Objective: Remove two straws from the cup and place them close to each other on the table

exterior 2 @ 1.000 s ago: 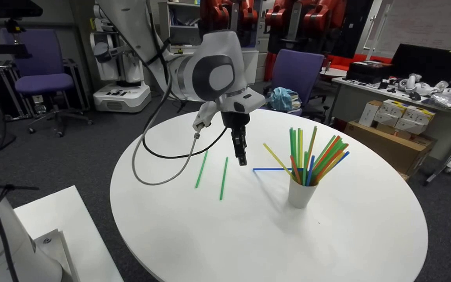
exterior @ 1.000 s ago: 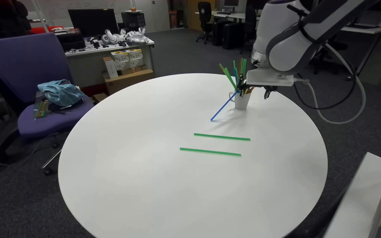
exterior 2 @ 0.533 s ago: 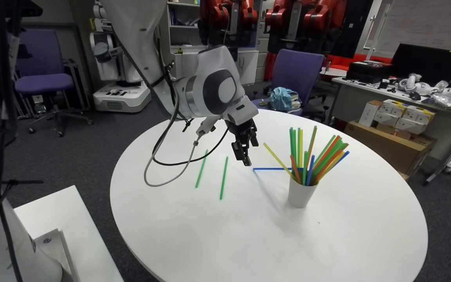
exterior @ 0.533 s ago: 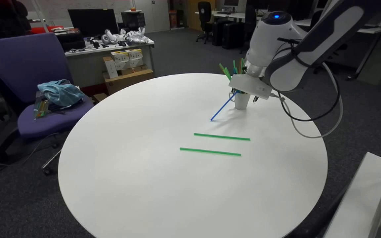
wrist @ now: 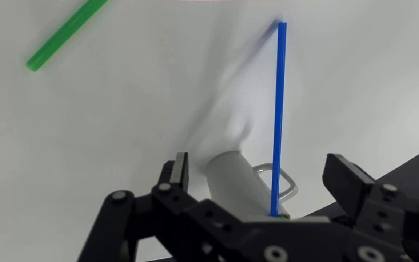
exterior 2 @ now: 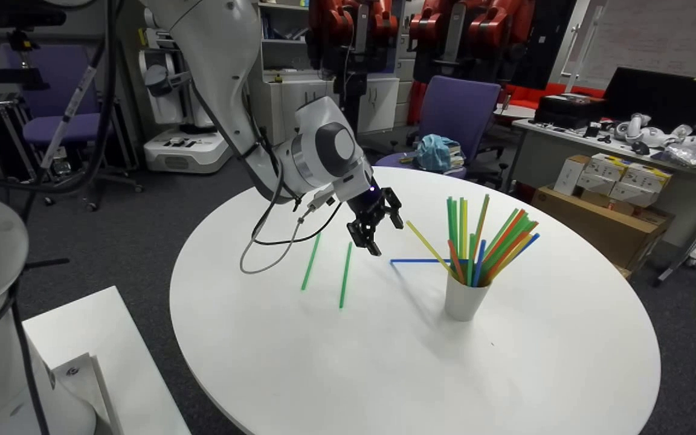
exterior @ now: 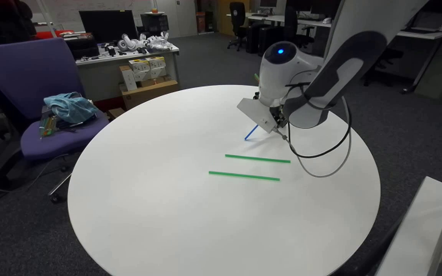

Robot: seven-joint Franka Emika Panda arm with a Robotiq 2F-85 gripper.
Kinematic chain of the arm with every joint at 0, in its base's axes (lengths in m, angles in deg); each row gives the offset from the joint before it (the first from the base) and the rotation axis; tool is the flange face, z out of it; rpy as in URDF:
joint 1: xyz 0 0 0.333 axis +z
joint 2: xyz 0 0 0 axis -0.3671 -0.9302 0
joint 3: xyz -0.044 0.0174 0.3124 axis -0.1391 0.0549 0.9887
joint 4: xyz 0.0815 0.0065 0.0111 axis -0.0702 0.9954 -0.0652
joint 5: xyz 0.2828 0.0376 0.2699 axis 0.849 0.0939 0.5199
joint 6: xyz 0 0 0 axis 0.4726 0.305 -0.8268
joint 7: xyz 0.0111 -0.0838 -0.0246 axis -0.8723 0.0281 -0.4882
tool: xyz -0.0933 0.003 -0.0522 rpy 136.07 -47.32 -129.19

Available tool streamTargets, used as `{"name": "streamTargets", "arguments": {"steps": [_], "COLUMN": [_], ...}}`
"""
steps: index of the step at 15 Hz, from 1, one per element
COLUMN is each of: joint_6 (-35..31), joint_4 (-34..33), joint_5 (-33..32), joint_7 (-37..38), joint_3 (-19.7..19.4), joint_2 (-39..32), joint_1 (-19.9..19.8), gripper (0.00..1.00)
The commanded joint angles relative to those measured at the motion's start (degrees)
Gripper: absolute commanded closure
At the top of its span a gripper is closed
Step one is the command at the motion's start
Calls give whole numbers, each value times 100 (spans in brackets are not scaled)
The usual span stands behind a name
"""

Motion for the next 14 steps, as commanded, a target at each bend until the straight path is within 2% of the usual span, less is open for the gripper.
{"name": "streamTargets", "arguments": {"steps": [1, 4, 8, 14], "joint_6": [-110, -4, 242, 368], "joint_4": [-509, -923, -1431, -1952], "joint_5": [156, 485, 1056, 1586], "joint_7": [634, 600, 252, -161], "joint_3": [-517, -603, -401, -335], "joint_2": [-997, -1656, -2093, -2500], "joint_1": [559, 676, 423, 115], "gripper": [0, 0, 0, 0]}}
